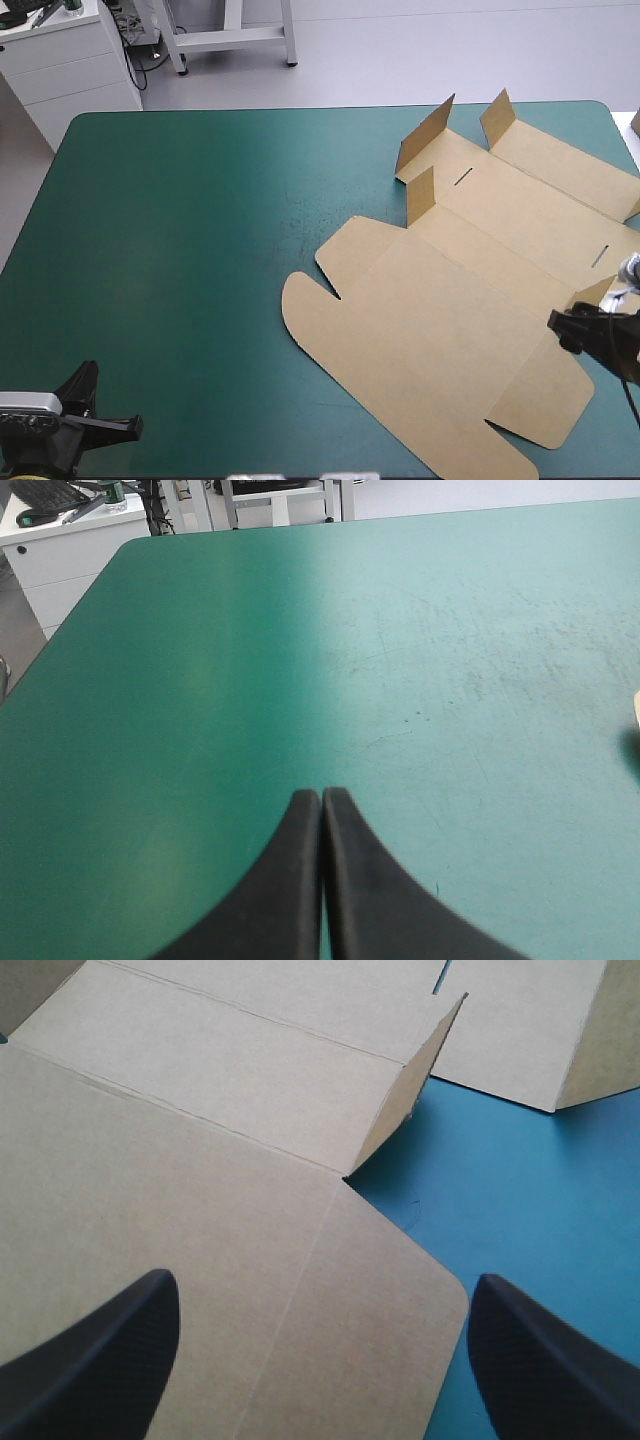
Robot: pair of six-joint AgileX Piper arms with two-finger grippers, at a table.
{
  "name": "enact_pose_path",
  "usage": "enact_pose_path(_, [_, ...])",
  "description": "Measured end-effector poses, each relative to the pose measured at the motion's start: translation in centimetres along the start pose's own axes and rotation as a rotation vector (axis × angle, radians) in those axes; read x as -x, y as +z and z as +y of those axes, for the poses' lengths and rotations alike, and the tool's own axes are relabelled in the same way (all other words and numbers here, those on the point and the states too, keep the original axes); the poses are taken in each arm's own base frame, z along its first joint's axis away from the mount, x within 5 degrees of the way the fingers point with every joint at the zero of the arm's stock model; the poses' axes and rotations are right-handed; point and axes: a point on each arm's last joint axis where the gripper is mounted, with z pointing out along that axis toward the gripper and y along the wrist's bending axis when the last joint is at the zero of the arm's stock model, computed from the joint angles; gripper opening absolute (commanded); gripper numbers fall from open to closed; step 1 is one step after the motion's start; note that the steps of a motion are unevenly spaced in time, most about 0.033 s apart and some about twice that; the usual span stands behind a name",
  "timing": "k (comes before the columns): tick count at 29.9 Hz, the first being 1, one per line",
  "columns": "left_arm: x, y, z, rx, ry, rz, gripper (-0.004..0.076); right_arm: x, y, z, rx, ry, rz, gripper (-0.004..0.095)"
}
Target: Fold the box
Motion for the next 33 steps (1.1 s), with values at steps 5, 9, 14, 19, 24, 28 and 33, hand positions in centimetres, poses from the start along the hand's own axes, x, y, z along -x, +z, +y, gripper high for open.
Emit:
enact_pose_path(5, [0.0, 0.0, 0.0, 0.000, 0.000, 0.000, -0.0032, 3.4, 1.8, 1.1, -0.045, 0.075, 0.081, 0.0728])
enact_pose_path(9, [0.0, 0.0, 0.0, 0.001, 0.001, 0.000, -0.0032, 6.1, 4.5, 1.7, -0.103, 0.131, 0.170, 0.0724])
enact_pose_path(14, [0.0, 0.0, 0.2, 0.018, 0.018, 0.002, -0.0032, 8.6, 8.1, 0.8, -0.026, 0.405, 0.298, 0.0724])
enact_pose_path(19, [0.0, 0.0, 0.2, 0.019, 0.020, 0.002, -0.0032, 10.1, 9.3, -3.0, 0.012, 0.571, 0.292, 0.0720])
enact_pose_path(24, [0.0, 0.0, 0.2, 0.020, 0.020, 0.002, -0.0032, 10.1, 9.6, -7.2, -0.100, 0.592, 0.275, 0.0716])
enact_pose_path(28, [0.0, 0.0, 0.2, 0.020, 0.020, 0.001, -0.0032, 10.0, 11.6, -8.6, -0.122, 0.554, 0.340, 0.0713])
enact_pose_path(33, [0.0, 0.0, 0.2, 0.020, 0.020, 0.001, -0.0032, 9.3, 14.7, -9.6, -0.117, 0.539, 0.443, 0.0712])
